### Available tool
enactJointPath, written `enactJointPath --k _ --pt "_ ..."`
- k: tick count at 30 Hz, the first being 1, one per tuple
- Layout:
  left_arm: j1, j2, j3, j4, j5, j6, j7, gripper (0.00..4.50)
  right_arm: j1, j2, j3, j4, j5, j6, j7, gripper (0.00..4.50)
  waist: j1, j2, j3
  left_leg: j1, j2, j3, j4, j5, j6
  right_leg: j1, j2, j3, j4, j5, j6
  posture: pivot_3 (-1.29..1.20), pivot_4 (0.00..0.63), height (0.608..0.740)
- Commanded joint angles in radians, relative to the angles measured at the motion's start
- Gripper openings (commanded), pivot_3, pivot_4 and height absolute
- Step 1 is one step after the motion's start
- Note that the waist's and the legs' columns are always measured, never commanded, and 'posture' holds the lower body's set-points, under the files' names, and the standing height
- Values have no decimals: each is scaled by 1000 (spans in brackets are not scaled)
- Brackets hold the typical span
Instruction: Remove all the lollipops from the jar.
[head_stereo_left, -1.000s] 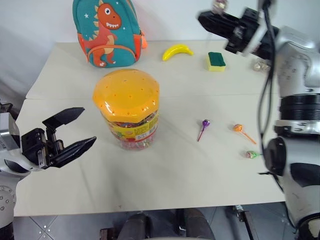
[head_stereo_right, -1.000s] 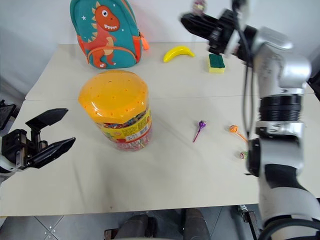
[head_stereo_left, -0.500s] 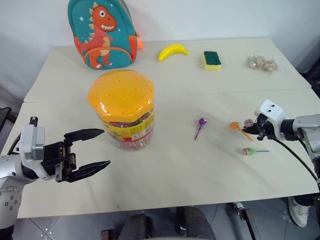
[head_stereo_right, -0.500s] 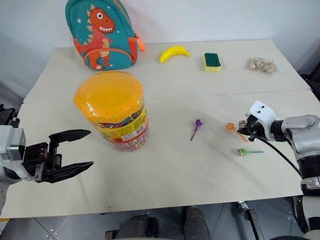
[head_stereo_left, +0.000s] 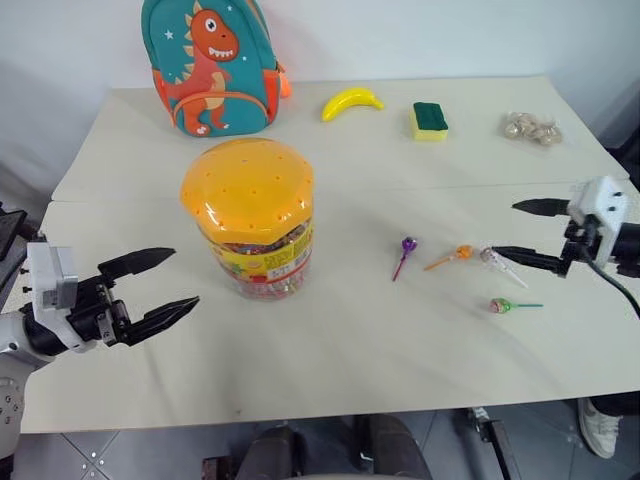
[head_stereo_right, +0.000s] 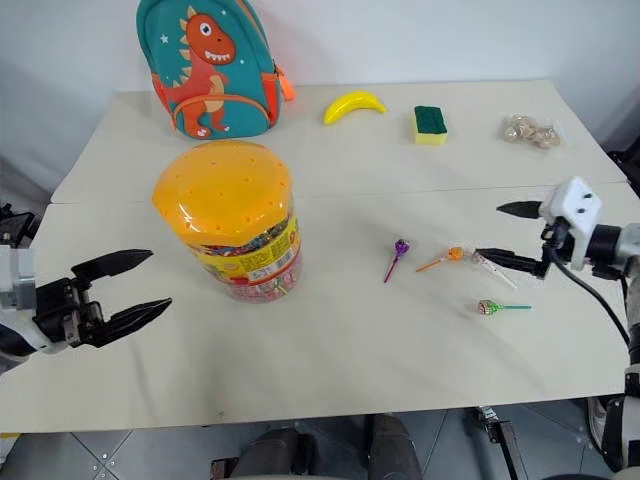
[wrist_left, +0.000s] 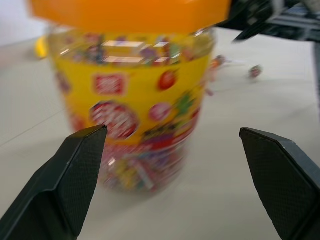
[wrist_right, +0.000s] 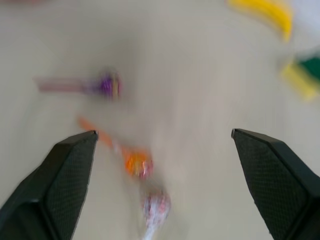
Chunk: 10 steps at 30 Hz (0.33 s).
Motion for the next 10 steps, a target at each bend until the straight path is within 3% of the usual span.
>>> enactJointPath --k 1,5,10 --pt "32 3 36 67 77 -75 -3 4500 152 25 -60 -327 199 139 57 4479 2 0 0 0 1 -1 -1 0 0 0 0 0 0 0 0 0 150 740" --pt "67 -26 31 77 126 -124 25 4500 411 113 -18 -647 239 125 32 4479 22 -4 -2 0 3 -6 -1 -2 -3 3 1 -5 -2 -1 -1 0 150 740" --pt "174 -108 45 1 179 -190 92 4500 484 241 -38 -623 158 12 -105 4479 24 -3 -2 1 -2 -4 1 -2 1 5 -3 -1 -4 3 2 0 150 740"
